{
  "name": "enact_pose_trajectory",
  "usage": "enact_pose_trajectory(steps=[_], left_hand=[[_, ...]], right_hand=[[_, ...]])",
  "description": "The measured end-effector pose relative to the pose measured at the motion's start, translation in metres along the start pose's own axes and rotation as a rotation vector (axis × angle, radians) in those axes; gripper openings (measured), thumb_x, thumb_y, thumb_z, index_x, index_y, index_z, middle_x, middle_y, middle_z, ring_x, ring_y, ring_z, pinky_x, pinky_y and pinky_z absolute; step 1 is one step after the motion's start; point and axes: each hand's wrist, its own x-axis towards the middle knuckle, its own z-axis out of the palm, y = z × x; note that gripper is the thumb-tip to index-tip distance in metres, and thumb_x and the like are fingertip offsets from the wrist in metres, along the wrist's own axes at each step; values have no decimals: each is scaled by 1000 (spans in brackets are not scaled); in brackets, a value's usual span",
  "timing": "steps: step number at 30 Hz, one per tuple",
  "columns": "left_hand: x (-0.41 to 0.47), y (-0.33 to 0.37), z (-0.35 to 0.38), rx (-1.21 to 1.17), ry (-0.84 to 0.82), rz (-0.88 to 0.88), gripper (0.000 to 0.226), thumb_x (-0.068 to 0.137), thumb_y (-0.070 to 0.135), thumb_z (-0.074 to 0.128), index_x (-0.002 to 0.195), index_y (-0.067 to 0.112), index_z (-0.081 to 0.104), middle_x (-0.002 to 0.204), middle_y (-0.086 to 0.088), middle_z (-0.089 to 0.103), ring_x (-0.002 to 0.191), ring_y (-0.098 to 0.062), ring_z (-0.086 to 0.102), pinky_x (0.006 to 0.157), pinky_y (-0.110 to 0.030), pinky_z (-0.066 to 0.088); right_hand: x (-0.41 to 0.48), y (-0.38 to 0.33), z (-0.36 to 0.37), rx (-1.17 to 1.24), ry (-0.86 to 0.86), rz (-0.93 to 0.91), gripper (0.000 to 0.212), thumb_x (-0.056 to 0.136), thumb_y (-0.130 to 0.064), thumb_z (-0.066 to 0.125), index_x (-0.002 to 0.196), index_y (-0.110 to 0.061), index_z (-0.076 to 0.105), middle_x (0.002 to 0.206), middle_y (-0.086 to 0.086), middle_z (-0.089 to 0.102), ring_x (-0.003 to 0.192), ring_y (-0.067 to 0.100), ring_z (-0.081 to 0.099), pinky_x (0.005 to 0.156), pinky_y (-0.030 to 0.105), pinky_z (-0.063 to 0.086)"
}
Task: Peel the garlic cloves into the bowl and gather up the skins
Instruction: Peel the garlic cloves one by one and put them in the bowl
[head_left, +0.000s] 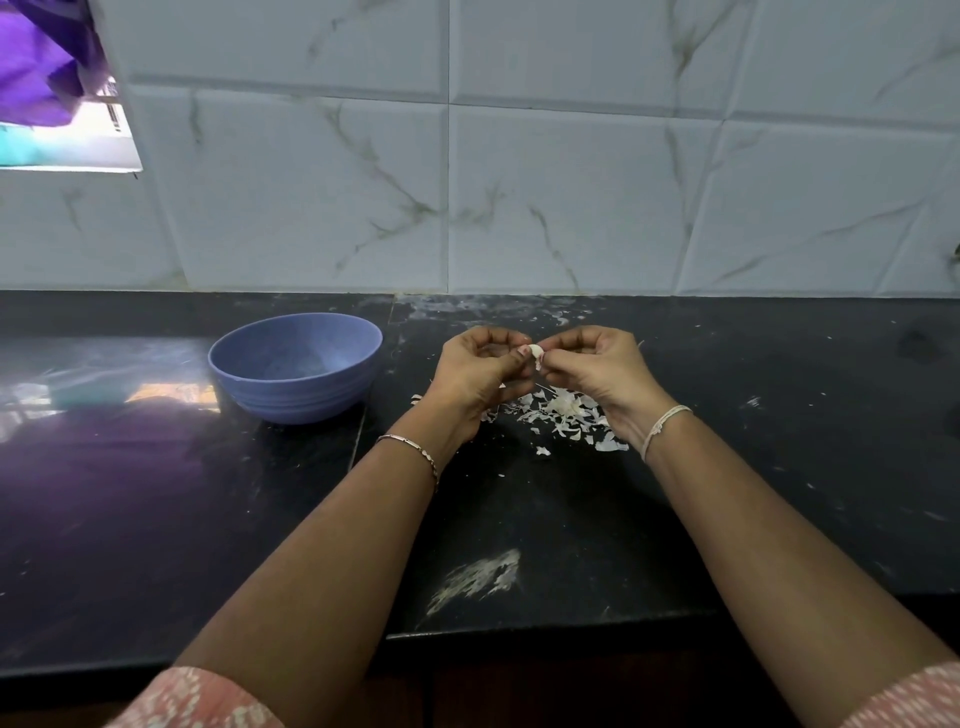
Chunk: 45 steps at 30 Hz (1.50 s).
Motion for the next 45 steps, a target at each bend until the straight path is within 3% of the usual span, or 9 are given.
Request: enact_pose_trajectory(steps=[7,12,15,20,28,34,38,42,45], left_hand=[[-1,0,0,163,25,59,12,81,-4,74,91,-5,68,77,-17,68,71,-29,63,69,-38,54],[-1,1,3,228,61,103,10,79,-6,73,82,3,70,86,-26,69,75,-31,64,84,-56,54],[-1,1,3,224,64,105,12,79,-6,73,80,5,71,86,-24,70,76,-30,64,86,-56,55],[0,1,1,204,75,106,11,80,-7,71,83,3,71,85,-23,69,75,-31,64,86,-54,55],[0,-1,1,186,47,119,11,81,-4,72,82,6,73,78,-16,69,73,-28,63,85,-49,55],[-1,2,0,99,28,74,9,86,-1,69,81,7,70,71,-8,67,61,-13,63,71,-30,58],[-1,1,1,224,52,97,3,88,5,68,85,5,69,72,-10,69,65,-22,64,73,-40,59],[-1,0,1,460,96,222,11,86,8,66,76,12,71,74,-15,72,64,-32,70,68,-48,61],[1,1,-2,515,87,241,7,84,9,68,78,8,73,73,-15,72,70,-36,71,67,-51,60]], right_hand=[[4,4,0,25,56,65,8,77,-1,77,78,-1,70,66,5,65,57,8,61,64,20,56],[5,5,1,76,43,111,10,76,1,76,74,-4,68,67,7,66,61,13,62,73,28,57],[5,4,0,114,31,129,13,77,3,75,72,-3,65,68,9,65,64,16,62,78,32,56],[3,0,0,175,-7,143,14,78,1,75,74,-3,63,73,11,65,66,15,63,62,21,56],[2,-2,1,199,-2,151,15,81,3,69,72,-6,62,69,8,65,59,12,62,56,19,53],[0,-4,0,193,-27,125,8,82,1,70,78,-5,67,71,6,66,61,10,62,58,19,53],[1,-4,-1,153,-13,86,8,83,2,68,80,-6,69,70,6,64,60,11,59,57,19,51],[-1,-3,-1,33,-27,0,13,86,4,61,91,0,72,60,1,61,55,8,55,57,17,49],[-2,-3,-2,-38,-47,-50,11,86,3,64,89,0,74,67,5,64,59,7,57,59,16,50]])
